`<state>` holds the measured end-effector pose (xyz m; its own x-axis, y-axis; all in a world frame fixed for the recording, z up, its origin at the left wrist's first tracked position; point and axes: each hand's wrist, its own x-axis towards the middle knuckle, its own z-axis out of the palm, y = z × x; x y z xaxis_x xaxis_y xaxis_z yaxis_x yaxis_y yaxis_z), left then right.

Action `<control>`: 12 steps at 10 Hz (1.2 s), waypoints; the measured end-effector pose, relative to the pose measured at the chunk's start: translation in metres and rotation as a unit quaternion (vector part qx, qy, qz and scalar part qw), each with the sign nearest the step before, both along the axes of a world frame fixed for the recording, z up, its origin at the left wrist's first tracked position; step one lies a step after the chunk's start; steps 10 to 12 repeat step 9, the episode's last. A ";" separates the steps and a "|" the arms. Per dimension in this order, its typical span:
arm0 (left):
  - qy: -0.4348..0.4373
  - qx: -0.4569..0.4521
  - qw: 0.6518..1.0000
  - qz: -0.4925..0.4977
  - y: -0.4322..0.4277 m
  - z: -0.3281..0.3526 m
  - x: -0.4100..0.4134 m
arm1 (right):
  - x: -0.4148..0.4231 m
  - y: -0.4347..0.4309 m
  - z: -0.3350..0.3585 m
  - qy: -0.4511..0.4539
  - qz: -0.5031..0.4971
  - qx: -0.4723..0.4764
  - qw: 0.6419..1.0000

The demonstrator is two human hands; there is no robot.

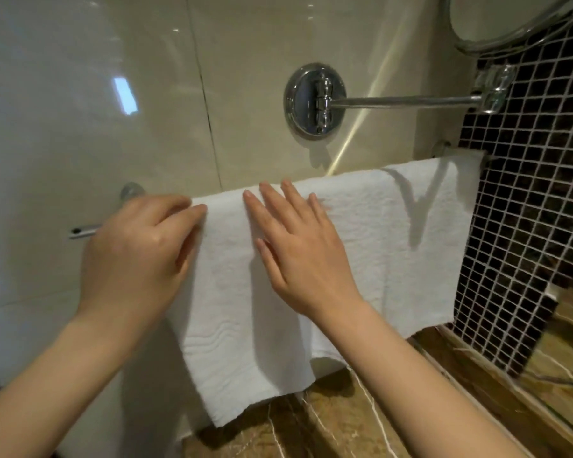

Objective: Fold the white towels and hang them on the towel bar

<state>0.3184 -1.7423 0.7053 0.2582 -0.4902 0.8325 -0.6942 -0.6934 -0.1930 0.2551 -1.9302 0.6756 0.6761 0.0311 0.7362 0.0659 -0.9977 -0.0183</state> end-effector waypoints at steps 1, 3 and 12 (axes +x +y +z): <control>-0.015 -0.007 1.000 -0.012 -0.003 0.000 0.001 | -0.001 0.002 -0.001 0.013 -0.022 0.002 1.000; -0.012 -0.015 0.999 -0.043 -0.011 0.003 0.004 | -0.004 0.001 0.002 0.033 -0.043 0.007 0.998; 0.181 0.062 0.981 0.026 -0.019 0.065 -0.001 | -0.047 0.007 0.078 0.210 -0.141 -0.017 0.967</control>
